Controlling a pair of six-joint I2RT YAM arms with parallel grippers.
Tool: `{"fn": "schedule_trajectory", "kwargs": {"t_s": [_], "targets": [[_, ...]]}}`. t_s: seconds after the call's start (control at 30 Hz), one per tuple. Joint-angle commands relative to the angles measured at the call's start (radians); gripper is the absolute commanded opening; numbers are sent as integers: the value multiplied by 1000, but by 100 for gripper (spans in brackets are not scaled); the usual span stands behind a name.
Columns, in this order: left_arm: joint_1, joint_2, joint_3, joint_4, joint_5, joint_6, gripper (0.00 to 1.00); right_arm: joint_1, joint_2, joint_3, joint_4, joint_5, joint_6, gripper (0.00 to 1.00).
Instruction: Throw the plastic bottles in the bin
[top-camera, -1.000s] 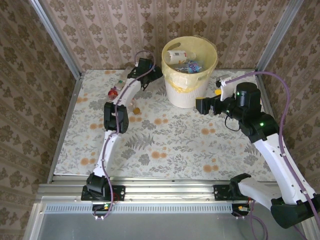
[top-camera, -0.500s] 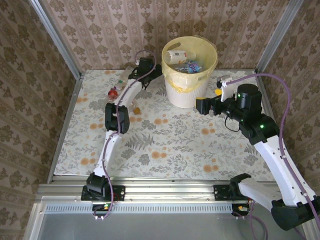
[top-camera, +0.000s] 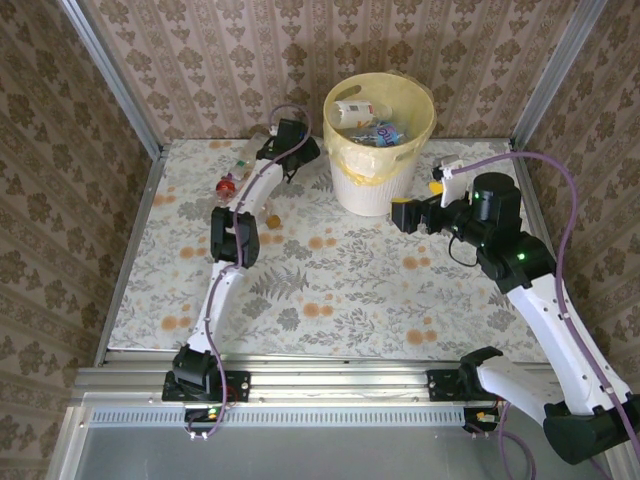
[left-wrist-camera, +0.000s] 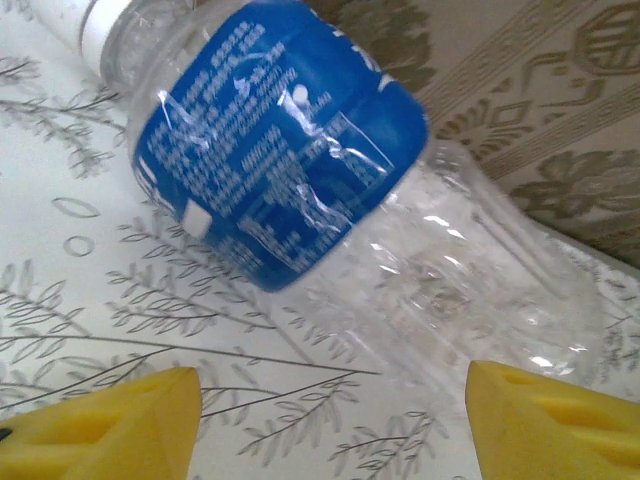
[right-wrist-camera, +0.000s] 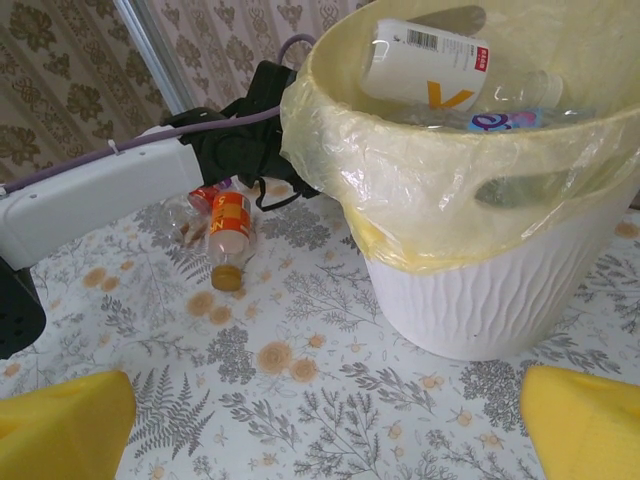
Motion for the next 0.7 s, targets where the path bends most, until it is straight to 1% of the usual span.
{"fn": "schedule_trajectory", "kwargs": {"t_s": [0.0, 0.07, 0.17, 0.23, 0.3, 0.37, 0.4, 0.47, 0.57, 0.6, 0.67], "targets": [[28, -6, 29, -93, -18, 19, 66, -1, -25, -9, 36, 0, 3, 100], [33, -27, 8, -141, -43, 21, 63, -1, -24, -8, 36, -2, 3, 100], [48, -118, -128, -129, -48, 16, 60, 0, -23, -4, 32, -2, 3, 100], [44, -224, -277, -48, -67, 40, 60, 0, -25, -3, 27, -2, 3, 100], [37, -351, -460, 73, -80, 58, 61, -1, -27, -2, 25, 2, 0, 100], [28, -448, -579, 154, -85, 68, 63, 0, -27, -2, 23, 5, -3, 100], [22, -487, -619, 182, -92, 82, 65, -1, -25, -1, 23, 6, -3, 100], [13, -517, -631, 201, -95, 118, 73, 0, -20, 3, 22, 3, -3, 100], [3, -484, -555, 192, -65, 161, 89, -1, -13, 4, 25, -2, -1, 100], [3, -462, -527, 194, -52, 152, 92, -1, -10, 4, 26, -2, 1, 100], [6, -420, -489, 250, -6, 116, 93, 0, -7, 3, 27, -3, 3, 100]]}}
